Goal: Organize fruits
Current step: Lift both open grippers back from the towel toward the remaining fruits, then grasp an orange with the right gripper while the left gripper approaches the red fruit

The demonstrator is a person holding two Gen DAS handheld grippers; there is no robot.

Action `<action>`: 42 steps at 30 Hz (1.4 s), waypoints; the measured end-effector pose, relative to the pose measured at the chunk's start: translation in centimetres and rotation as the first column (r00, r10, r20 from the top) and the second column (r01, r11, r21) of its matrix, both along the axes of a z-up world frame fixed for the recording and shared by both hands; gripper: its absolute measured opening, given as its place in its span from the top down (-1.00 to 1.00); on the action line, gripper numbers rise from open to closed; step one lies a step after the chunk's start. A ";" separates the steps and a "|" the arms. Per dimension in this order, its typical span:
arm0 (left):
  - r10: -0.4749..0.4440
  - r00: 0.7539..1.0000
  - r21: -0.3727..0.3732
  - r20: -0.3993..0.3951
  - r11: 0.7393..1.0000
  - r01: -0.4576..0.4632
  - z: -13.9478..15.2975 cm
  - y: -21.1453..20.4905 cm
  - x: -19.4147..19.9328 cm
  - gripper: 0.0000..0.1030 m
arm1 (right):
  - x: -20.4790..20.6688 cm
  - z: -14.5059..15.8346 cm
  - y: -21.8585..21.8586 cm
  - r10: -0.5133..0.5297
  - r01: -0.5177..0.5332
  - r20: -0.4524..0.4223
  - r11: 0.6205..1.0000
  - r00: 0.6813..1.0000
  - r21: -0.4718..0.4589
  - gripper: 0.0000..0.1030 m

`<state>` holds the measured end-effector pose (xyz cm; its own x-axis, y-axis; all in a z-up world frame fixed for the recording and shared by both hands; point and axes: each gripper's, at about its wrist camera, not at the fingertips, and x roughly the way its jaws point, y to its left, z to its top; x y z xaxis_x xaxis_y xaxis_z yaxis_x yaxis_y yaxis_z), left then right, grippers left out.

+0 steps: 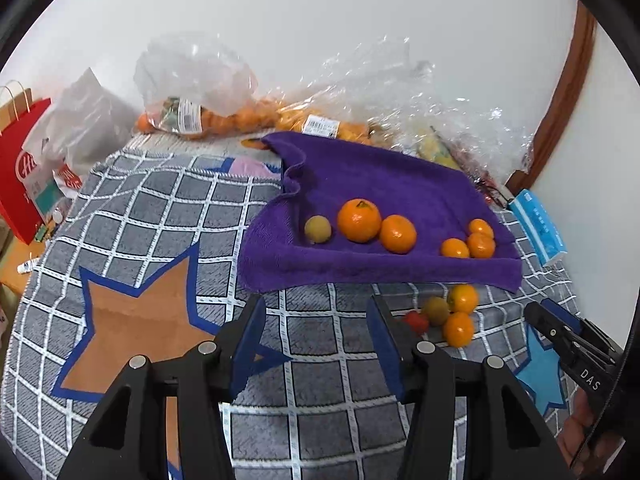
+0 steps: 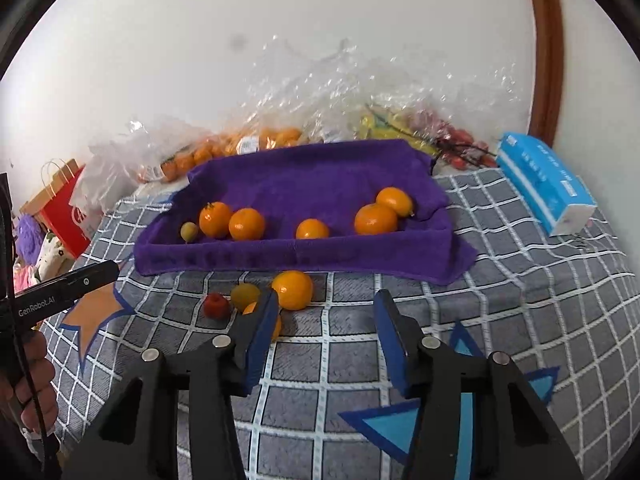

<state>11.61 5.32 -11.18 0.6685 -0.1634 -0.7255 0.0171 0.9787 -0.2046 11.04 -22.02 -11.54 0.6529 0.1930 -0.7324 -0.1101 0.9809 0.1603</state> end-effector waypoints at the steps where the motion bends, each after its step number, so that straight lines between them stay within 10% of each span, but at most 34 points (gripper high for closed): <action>1: -0.003 1.000 0.002 -0.004 1.000 0.003 -0.2 -0.1 0.2 0.03 | 0.6 -0.4 0.4 0.007 -0.007 -0.010 1.000 1.000 -0.002 0.05; 26: -0.023 0.997 0.013 -0.073 1.000 0.024 -2.7 1.1 1.6 0.01 | 6.4 -5.1 3.4 0.089 -0.087 -0.140 0.996 0.986 0.019 0.31; 42: -0.152 0.986 0.023 -0.074 0.988 0.154 -2.3 -4.3 -0.1 0.01 | 1.3 -3.4 -3.1 -0.014 0.014 -0.077 1.000 0.997 -0.007 0.30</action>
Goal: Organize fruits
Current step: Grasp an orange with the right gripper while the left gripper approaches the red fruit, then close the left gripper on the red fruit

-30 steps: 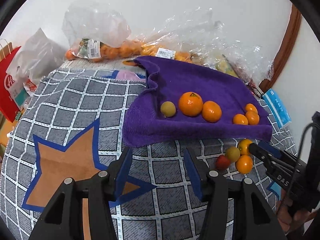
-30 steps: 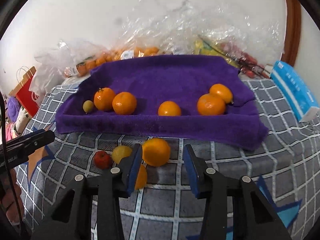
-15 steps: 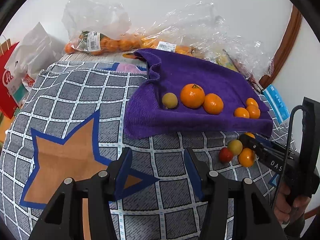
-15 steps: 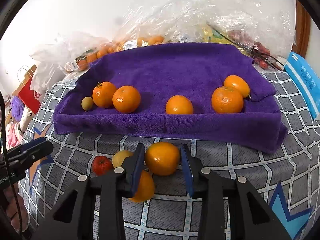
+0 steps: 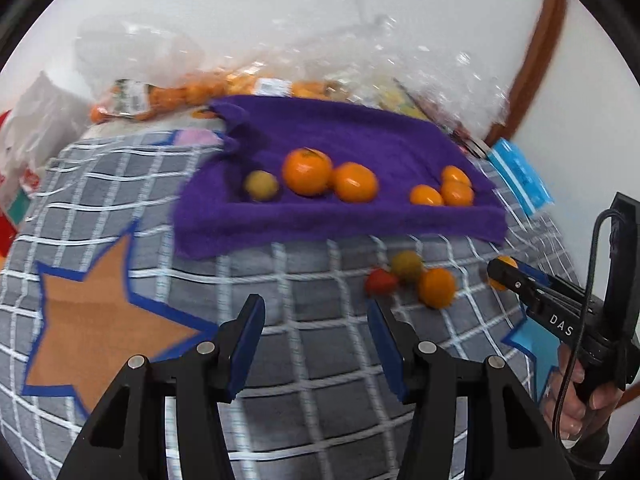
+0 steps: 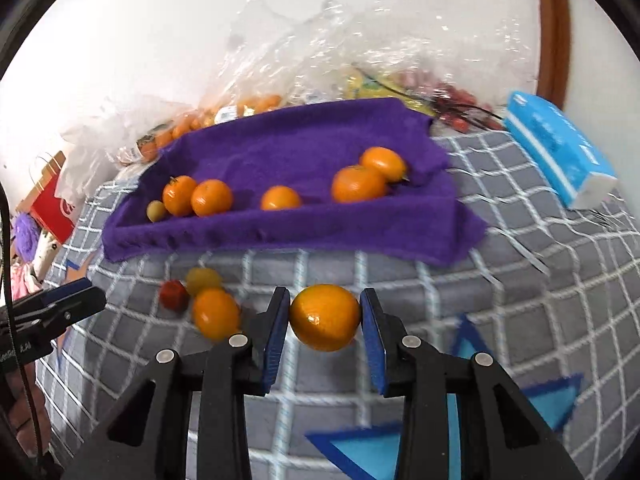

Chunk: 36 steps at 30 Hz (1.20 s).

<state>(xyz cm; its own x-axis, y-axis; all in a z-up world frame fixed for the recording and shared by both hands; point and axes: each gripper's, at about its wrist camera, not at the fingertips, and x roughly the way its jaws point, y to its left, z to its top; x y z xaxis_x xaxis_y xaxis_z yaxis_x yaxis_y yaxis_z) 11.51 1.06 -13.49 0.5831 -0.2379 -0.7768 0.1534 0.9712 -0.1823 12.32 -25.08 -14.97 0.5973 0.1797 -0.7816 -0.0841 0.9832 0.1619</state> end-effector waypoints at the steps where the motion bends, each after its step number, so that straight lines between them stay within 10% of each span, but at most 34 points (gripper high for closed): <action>1: -0.014 1.000 0.005 -0.003 1.000 0.014 -0.2 -0.6 0.1 0.01 | -0.3 -0.1 -0.5 -0.008 0.008 0.005 1.000 1.000 -0.006 0.30; 36: -0.094 0.996 0.088 0.013 0.992 0.092 -3.1 -6.3 2.4 0.54 | -1.4 -1.7 -2.3 -0.003 0.004 0.037 1.000 0.999 -0.016 0.30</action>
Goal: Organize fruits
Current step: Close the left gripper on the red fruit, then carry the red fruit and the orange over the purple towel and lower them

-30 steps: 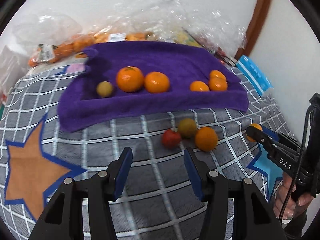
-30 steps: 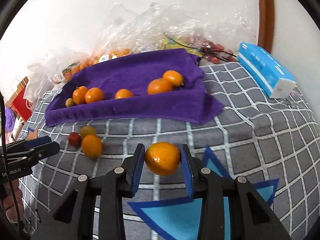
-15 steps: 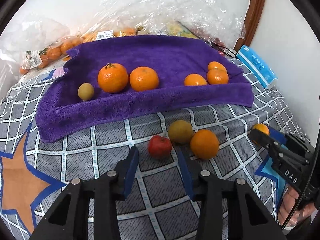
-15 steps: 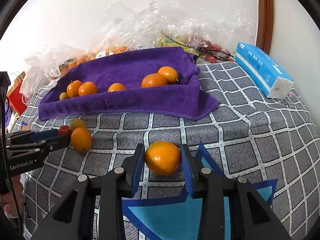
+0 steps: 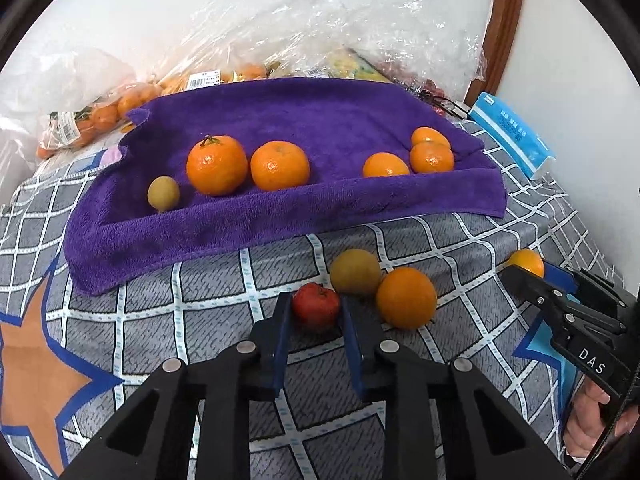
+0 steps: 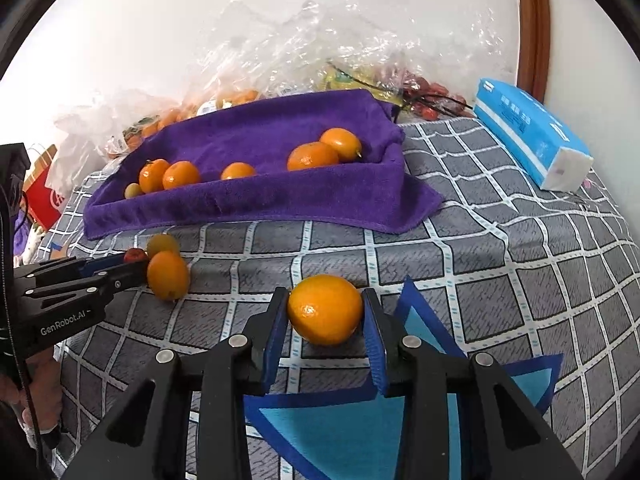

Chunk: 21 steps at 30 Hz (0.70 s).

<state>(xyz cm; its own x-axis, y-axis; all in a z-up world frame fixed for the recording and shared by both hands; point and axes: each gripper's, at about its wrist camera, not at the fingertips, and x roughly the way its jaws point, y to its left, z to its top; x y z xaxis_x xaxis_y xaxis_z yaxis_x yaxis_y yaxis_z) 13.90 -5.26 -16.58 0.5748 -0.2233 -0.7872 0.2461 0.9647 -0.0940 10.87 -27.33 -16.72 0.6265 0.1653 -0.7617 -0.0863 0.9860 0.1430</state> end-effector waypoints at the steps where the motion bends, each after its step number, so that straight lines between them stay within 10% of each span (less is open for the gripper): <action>1: 0.002 1.000 -0.007 -0.003 1.000 -0.002 0.1 0.2 -0.1 0.54 | -0.1 0.1 0.0 -0.002 0.002 0.005 1.000 1.000 0.000 0.30; 21: 0.106 0.994 -0.030 0.041 0.994 -0.104 3.5 5.2 -4.9 0.54 | -3.4 4.9 2.2 -0.003 0.004 0.094 1.000 0.996 -0.020 0.30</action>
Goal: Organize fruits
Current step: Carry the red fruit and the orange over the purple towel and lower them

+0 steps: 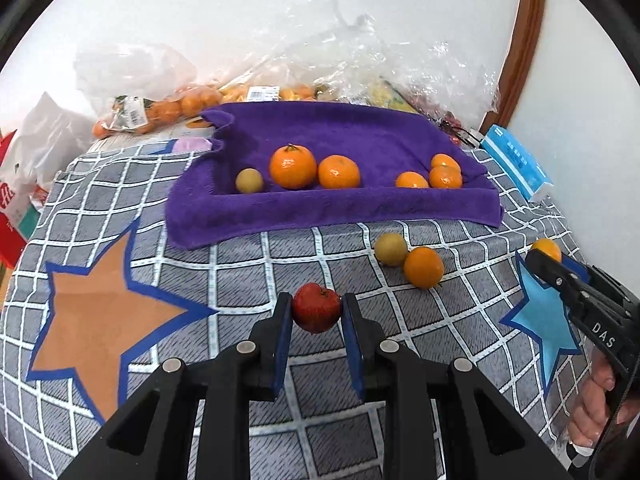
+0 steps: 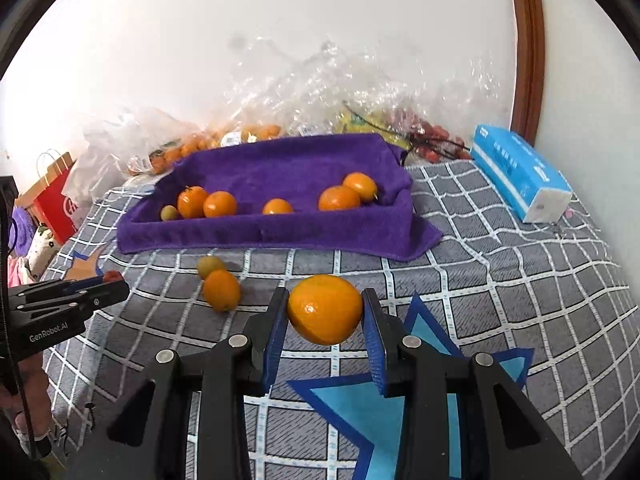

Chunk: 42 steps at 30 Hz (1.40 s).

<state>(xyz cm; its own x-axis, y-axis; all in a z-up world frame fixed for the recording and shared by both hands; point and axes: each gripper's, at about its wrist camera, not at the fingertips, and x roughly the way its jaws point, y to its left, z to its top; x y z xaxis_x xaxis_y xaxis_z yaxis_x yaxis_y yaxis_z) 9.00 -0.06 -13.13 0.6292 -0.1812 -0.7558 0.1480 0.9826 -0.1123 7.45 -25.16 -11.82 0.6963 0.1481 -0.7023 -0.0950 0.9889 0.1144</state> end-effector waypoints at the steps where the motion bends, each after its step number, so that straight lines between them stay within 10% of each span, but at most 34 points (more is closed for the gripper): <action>1: 0.006 1.000 -0.005 0.003 1.000 -0.006 0.2 0.2 -0.2 0.54 | -0.1 0.3 0.1 -0.001 0.001 0.003 1.000 1.000 0.000 0.30; 42: 0.033 0.997 -0.037 0.070 0.999 -0.031 7.7 2.2 0.4 0.54 | 2.8 7.7 0.3 -0.051 0.050 0.026 0.997 0.998 0.058 0.30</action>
